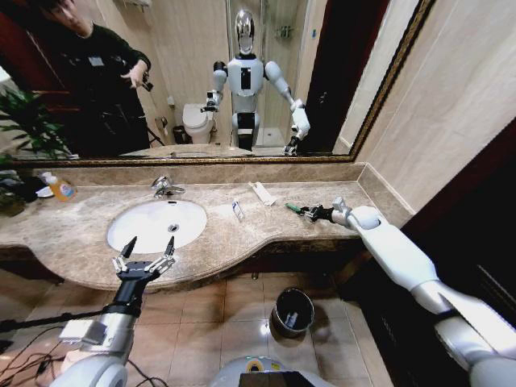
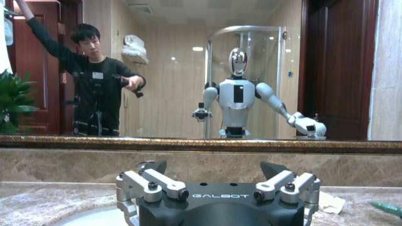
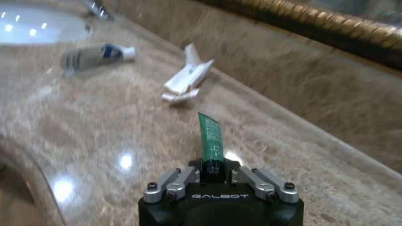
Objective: Pick up the trash from the sink and place it in the trash bin.
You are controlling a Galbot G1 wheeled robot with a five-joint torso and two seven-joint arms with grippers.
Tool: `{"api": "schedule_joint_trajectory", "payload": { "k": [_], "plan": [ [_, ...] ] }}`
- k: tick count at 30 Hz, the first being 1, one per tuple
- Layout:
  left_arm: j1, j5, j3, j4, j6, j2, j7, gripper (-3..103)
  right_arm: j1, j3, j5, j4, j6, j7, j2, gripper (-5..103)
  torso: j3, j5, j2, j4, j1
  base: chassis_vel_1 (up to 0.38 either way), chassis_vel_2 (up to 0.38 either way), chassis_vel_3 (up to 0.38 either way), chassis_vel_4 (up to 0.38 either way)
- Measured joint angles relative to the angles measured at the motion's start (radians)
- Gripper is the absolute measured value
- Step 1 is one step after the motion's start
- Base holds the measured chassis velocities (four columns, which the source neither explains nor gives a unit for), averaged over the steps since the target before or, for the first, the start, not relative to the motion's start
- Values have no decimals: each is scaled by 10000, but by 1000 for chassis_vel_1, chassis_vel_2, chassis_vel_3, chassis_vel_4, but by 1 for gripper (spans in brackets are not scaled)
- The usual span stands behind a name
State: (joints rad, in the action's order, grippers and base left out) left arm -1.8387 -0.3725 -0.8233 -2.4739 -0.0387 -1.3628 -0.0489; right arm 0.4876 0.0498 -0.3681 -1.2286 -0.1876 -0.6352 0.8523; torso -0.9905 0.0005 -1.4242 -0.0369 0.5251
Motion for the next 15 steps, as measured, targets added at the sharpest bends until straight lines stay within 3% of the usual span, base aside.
{"api": "schedule_joint_trajectory", "payload": {
  "k": [10,15],
  "plan": [
    [0,0,0,0,0,-1,0,100,2600,1916,-1390,-2808,352,2331,-544,20,2,-9,-1,1,0,0,0,0,0],
    [0,0,0,0,0,0,-2,100,4469,2764,-1860,-4547,226,4175,-326,20,1,-5,-1,0,-1,0,0,0,0]
  ]
}}
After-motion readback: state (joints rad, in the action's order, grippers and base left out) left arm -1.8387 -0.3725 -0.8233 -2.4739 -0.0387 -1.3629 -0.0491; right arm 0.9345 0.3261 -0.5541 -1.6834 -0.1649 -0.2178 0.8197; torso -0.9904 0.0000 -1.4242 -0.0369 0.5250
